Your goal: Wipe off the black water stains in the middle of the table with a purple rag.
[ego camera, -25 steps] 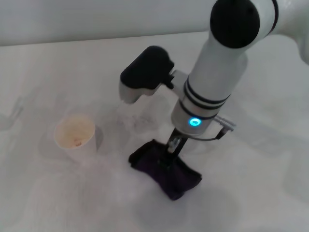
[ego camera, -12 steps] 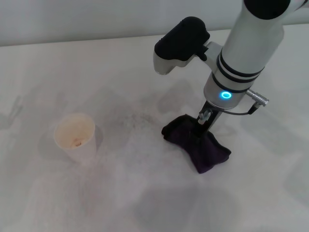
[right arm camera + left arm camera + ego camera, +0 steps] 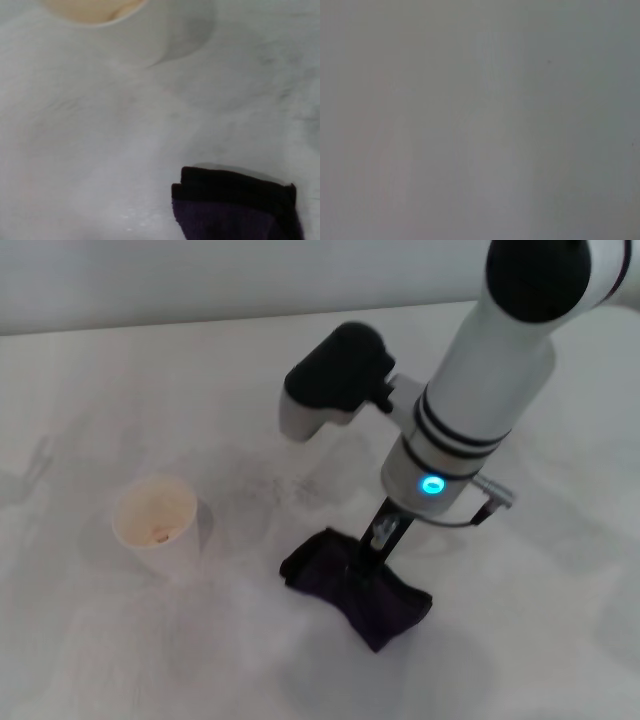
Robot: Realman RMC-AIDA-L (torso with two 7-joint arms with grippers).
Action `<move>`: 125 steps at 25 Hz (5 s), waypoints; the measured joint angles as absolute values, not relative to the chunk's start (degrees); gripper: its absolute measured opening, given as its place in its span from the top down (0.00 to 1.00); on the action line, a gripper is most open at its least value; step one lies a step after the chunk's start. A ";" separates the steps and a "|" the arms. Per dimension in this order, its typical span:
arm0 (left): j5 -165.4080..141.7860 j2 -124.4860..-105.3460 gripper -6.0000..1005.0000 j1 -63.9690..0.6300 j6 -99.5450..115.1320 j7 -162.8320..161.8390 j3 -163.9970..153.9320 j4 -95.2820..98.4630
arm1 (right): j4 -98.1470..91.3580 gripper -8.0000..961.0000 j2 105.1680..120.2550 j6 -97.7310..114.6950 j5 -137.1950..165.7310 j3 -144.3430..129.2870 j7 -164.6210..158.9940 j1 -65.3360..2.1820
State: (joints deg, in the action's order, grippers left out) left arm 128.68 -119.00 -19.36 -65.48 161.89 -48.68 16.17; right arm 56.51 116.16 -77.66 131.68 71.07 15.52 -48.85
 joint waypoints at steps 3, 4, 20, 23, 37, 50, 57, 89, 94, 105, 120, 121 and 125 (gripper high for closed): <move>128.55 -119.08 0.14 -19.38 -65.68 161.89 -48.69 16.14 | 55.91 0.87 116.17 -75.67 127.58 67.77 15.90 -49.08; 128.54 -119.09 0.14 -19.35 -65.81 161.89 -48.69 16.10 | 55.63 0.87 116.17 -75.06 125.83 66.82 16.50 -49.13; 128.67 -119.09 0.14 -18.81 -65.79 161.89 -48.70 15.34 | 53.23 0.87 115.42 -74.85 126.16 70.28 20.40 -48.95; 128.75 -119.09 0.14 -18.70 -65.71 161.89 -48.56 15.29 | 53.58 0.87 115.36 -77.72 131.30 75.11 20.49 -48.83; 128.94 -119.02 0.14 -18.91 -65.47 161.89 -48.33 15.20 | 52.89 0.87 114.80 -85.07 154.80 97.75 24.19 -46.36; 128.78 -119.01 0.14 -19.43 -65.48 161.89 -48.56 15.21 | 53.55 0.87 115.13 -83.85 158.21 99.54 25.21 -44.23; 128.70 -118.99 0.14 -19.51 -65.48 161.89 -48.60 15.21 | 53.30 0.87 115.26 -84.10 157.21 100.13 25.83 -44.46; 129.16 -118.99 0.14 -20.19 -65.46 161.89 -48.31 15.21 | 56.76 0.67 113.94 -59.49 135.13 132.03 53.03 -28.42; 130.99 -118.96 0.14 -20.25 -64.45 161.89 -47.36 15.29 | 49.24 0.68 114.36 -50.76 116.41 136.97 69.07 -24.02; 139.94 -119.24 0.14 -21.37 -63.36 161.89 -46.93 12.06 | 24.78 0.68 115.08 -50.34 65.26 141.76 125.85 -22.04; 146.82 -119.53 0.14 -25.88 -65.02 161.72 -47.17 5.79 | 20.16 0.66 115.02 -50.05 44.25 142.11 154.35 -21.94; 146.91 -119.53 0.14 -26.01 -65.04 161.73 -47.10 5.78 | 20.16 0.59 115.01 -50.13 42.66 142.12 154.79 -21.93; 147.19 -119.58 0.14 -27.26 -64.98 161.75 -46.92 5.10 | 20.14 0.42 114.89 -50.24 38.61 142.13 156.96 -21.39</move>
State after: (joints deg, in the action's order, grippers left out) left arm 147.19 -119.58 -27.26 -64.98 161.75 -46.92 5.10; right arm 20.14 114.89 -50.24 38.61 142.13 156.97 -21.39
